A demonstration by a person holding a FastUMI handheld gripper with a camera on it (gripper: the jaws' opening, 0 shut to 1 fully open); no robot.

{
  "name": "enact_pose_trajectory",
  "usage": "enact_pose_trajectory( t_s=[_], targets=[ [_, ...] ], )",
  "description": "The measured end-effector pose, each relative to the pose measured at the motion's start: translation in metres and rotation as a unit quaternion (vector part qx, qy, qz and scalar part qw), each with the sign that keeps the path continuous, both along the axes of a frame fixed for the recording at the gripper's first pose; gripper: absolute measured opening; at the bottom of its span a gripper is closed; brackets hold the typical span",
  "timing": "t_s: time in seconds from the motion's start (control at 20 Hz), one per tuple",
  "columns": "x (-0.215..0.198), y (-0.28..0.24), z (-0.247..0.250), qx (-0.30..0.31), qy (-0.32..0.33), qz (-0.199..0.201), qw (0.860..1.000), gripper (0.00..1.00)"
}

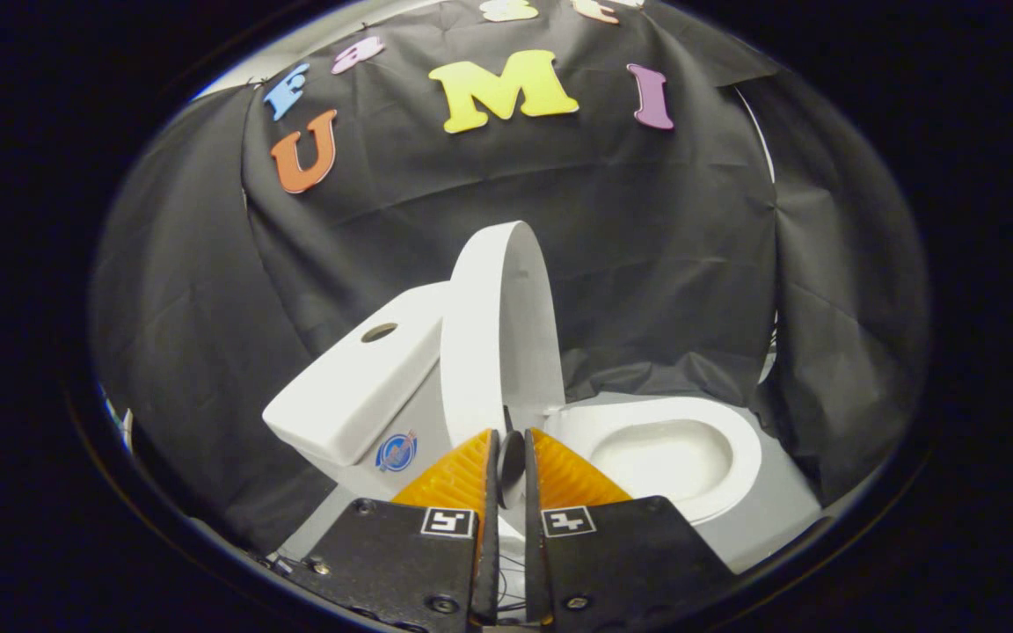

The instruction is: Open the toilet lid.

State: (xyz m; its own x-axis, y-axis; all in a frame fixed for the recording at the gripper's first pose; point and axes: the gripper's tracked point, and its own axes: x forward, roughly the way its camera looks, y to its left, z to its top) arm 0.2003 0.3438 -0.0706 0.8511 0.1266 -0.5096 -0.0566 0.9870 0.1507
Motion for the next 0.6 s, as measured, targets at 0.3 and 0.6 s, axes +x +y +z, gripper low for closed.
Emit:
enact_pose_trajectory(
  t_s=[0.3,0.6],
  targets=[
    [0.001,0.018,0.000,-0.018,-0.001,0.010,1.000,0.15],
    [0.002,0.044,-0.003,-0.025,-0.002,0.019,1.000,0.15]
  ],
)
